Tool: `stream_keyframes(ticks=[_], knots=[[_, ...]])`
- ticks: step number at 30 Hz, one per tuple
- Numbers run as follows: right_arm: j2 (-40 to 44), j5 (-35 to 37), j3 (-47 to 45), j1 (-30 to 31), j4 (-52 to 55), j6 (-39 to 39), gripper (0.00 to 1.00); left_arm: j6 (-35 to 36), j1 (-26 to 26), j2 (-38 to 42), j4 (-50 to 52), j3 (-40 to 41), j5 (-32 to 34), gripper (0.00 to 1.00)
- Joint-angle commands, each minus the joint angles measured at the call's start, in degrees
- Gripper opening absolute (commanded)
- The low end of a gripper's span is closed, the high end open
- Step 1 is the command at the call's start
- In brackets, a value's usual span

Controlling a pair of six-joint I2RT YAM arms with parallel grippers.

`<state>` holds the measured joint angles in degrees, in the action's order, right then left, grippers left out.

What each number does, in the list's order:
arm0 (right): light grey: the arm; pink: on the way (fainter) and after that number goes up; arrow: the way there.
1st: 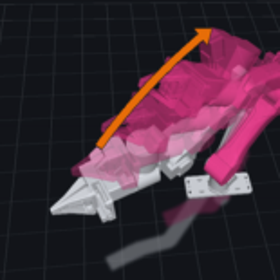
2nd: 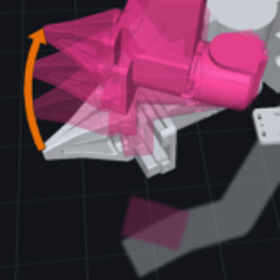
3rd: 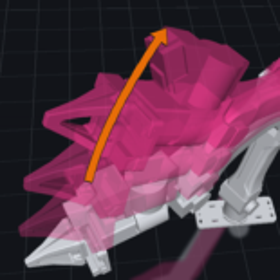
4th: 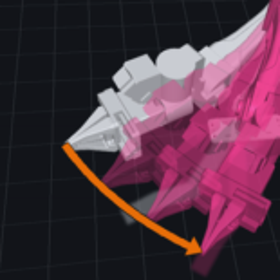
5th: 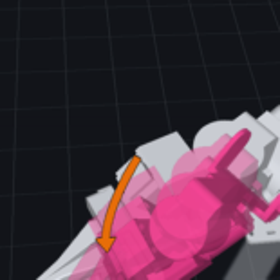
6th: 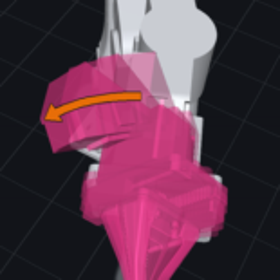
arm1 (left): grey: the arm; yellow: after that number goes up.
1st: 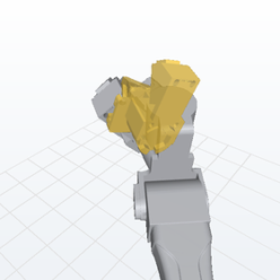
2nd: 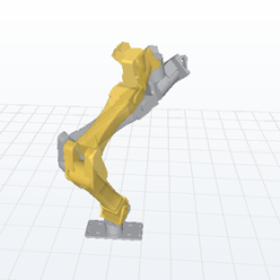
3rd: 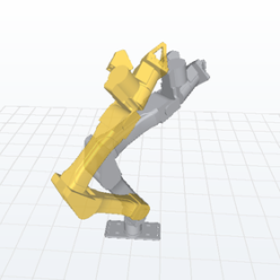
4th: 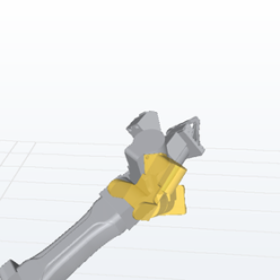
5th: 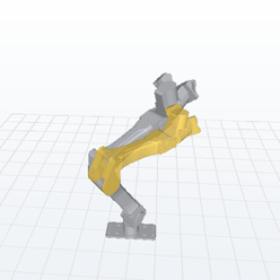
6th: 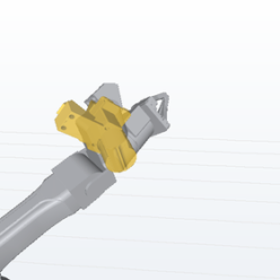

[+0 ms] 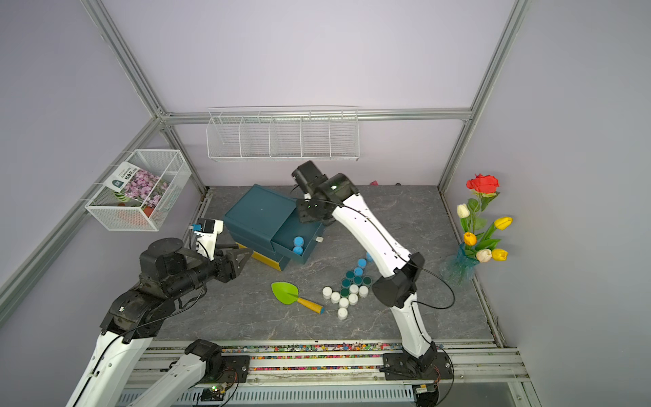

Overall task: Put the paint cans in the drawer according to color
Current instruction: Pick up the paint can at the center of the board.

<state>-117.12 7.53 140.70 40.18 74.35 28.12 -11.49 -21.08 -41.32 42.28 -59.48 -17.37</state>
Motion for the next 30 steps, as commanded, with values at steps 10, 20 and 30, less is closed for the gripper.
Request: stream_keyframes(ticks=[10,20,30], knots=[[13.85,-9.80,-44.81,-27.45,-17.42,13.12,0.67,0.24,-0.29,0.00,-0.83,-1.95,1.28,0.62],[4.25,-11.66,-53.54,-27.88,-21.62,14.46,0.70,0.16,-0.28,-0.15,-0.59,-2.57,1.71,0.62],[1.87,-13.81,-57.12,-26.92,-24.86,13.96,0.66,0.07,-0.34,-0.45,-0.71,-2.46,1.35,0.63]])
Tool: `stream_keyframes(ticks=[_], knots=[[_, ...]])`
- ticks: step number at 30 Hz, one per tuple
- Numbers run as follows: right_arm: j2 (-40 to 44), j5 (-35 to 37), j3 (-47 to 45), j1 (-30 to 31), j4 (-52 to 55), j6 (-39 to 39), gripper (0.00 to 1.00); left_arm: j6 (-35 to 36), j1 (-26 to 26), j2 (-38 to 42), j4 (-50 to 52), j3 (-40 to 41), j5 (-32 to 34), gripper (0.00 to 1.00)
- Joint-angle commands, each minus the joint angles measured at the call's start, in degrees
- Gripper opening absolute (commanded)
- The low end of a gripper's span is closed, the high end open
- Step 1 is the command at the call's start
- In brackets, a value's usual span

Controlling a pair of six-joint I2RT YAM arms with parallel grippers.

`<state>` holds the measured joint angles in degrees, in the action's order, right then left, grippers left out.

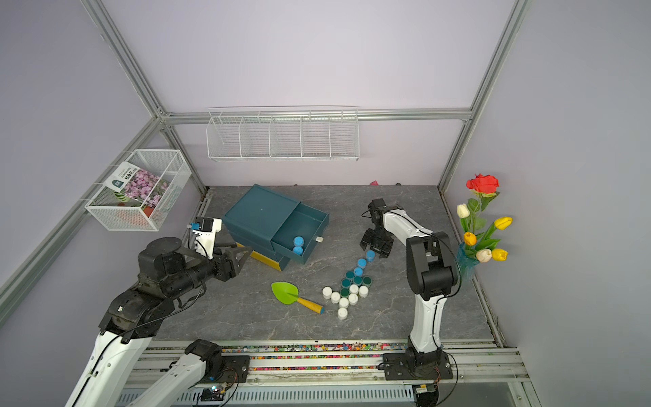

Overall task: Put the paint cans in the drawer according to color
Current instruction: Pick up the paint can at the center of the board, then place the paint can in the drawer.

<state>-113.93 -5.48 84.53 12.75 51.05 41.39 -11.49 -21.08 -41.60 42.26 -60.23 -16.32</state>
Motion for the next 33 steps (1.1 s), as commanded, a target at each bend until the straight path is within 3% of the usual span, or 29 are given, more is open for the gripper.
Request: stream_keyframes(ticks=[1,7,12,15,19,25,33], knots=[[-1.47,-0.56,-0.99,0.52,-1.47,0.80,0.64,0.11,-0.28,-0.17,-0.78,-1.65,0.23,0.63],[-2.86,1.43,-1.04,0.52,-0.95,0.54,0.51,-0.13,-0.28,0.01,-0.99,-1.47,-0.01,0.63],[-1.11,2.11,-2.03,0.60,-1.56,0.90,0.24,-0.15,-0.30,0.17,-0.80,-1.56,0.13,0.63],[1.23,3.43,-1.29,1.24,-0.17,0.60,0.14,-0.20,-0.28,0.04,-0.91,-1.34,0.25,0.63],[7.78,8.69,2.65,4.46,3.91,-0.72,0.09,-0.28,-0.36,0.11,-0.90,-1.03,0.48,0.63],[12.76,14.10,18.44,13.34,9.80,-4.70,0.07,-0.28,-0.30,0.31,-0.92,-0.18,1.02,0.63],[0.48,14.69,47.69,24.61,17.31,-9.44,0.06,0.06,-0.29,0.91,-0.69,0.37,1.70,0.63]])
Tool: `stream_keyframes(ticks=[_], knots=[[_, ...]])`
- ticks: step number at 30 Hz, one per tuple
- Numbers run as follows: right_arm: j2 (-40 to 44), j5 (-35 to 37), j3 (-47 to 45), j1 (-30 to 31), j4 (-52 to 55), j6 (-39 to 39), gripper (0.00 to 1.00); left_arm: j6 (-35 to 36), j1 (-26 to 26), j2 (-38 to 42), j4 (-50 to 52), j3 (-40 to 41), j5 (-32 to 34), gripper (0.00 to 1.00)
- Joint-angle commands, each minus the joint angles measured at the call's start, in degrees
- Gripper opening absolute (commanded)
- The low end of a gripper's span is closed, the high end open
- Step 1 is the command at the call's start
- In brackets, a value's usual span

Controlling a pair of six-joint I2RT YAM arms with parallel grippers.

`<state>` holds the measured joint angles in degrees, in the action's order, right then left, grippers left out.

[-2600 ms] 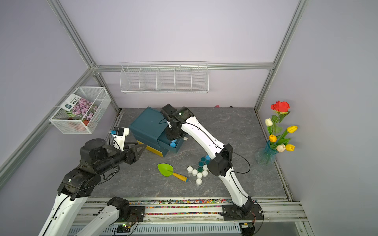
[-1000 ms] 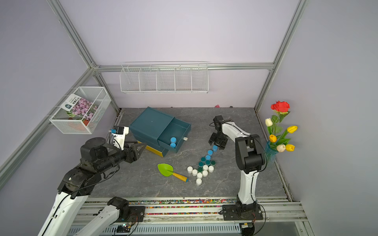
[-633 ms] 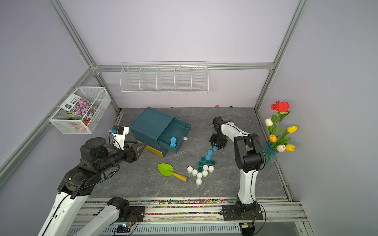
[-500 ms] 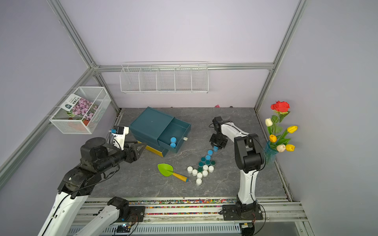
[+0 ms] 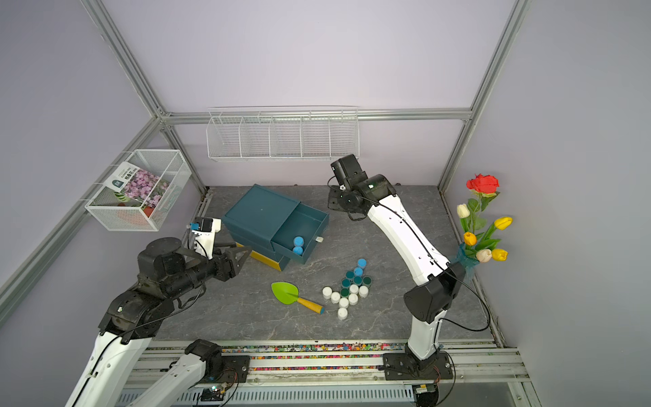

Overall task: Put the paint cans in the drawer according to color
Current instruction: Place the paint can in the drawer.

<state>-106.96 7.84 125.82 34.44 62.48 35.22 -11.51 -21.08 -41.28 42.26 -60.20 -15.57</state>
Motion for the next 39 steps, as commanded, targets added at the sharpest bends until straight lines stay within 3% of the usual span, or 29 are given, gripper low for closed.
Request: stream_keyframes(ticks=[1,6,25,32,39], knots=[[-8.35,1.11,9.21,3.91,6.89,-3.78,0.06,0.11,-0.28,0.66,-0.69,0.35,0.97,0.63],[-15.10,-1.51,17.57,7.07,9.58,-3.72,0.05,-0.01,-0.29,0.85,-0.82,0.22,1.07,0.63],[-22.79,-11.50,18.75,9.64,10.67,-6.78,0.05,-0.45,-0.34,0.52,-1.73,0.26,0.60,0.63],[-23.89,-11.69,18.91,10.21,13.93,-9.36,0.05,-0.44,-0.32,0.32,-2.14,0.25,0.35,0.63],[-23.00,-6.04,18.84,10.26,16.96,-10.79,0.06,-0.53,-0.29,0.35,-2.17,0.31,0.19,0.63]])
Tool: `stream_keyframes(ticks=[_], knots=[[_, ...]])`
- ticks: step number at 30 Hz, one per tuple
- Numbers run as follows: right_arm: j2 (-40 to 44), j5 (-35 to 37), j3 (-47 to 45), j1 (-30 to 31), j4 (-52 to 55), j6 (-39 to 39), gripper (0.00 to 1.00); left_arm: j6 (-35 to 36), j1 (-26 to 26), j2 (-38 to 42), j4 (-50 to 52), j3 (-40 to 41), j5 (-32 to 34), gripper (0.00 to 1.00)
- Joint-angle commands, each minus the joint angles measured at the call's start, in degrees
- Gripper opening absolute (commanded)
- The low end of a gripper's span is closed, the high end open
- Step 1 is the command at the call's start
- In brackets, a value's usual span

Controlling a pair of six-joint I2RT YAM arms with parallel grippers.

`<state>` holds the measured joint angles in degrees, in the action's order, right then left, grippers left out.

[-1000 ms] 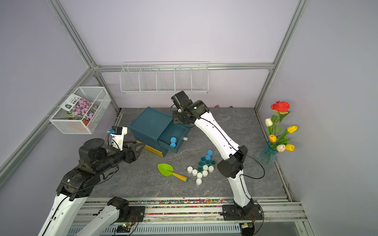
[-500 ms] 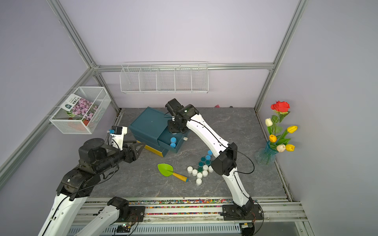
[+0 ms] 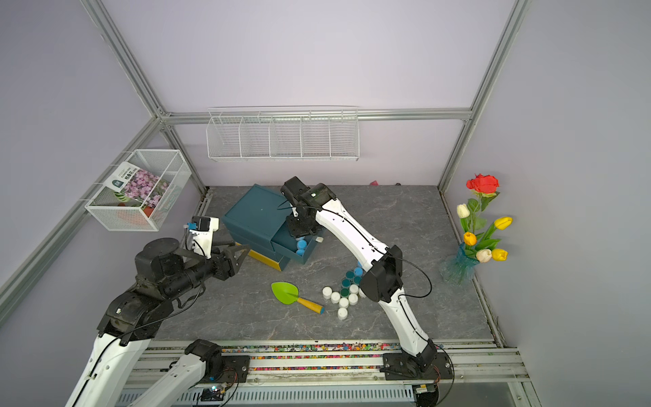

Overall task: Put the paint cans in the drawer according to color
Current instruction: Place the paint can in the drawer, then pick up the paint can at the center of the board.

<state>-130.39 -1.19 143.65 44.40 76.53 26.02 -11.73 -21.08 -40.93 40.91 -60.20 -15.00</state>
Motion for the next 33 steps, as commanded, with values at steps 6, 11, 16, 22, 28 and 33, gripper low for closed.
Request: stream_keyframes(ticks=[6,11,16,22,28,33], knots=[[0.38,3.17,1.07,0.25,2.41,-0.92,0.31,-0.47,-0.32,0.06,-0.66,0.31,-0.56,0.63],[1.73,4.20,1.04,0.25,1.27,-0.09,0.58,-0.42,-0.31,-0.16,-0.65,0.11,-0.51,0.63],[8.03,8.48,1.19,-0.08,-3.90,0.13,0.66,-0.52,-0.35,-0.24,-0.52,-0.12,-0.33,0.63],[18.67,13.92,-7.25,-7.07,-6.87,7.30,0.66,-0.64,-0.29,0.34,-0.22,0.00,0.46,0.63],[33.51,10.53,-37.49,-17.99,-18.12,14.93,0.72,-0.74,-0.32,0.85,0.26,-0.18,0.98,0.63],[34.90,5.32,-53.85,-21.68,-23.38,17.00,0.75,-0.84,-0.30,1.00,0.25,0.00,0.98,0.64]])
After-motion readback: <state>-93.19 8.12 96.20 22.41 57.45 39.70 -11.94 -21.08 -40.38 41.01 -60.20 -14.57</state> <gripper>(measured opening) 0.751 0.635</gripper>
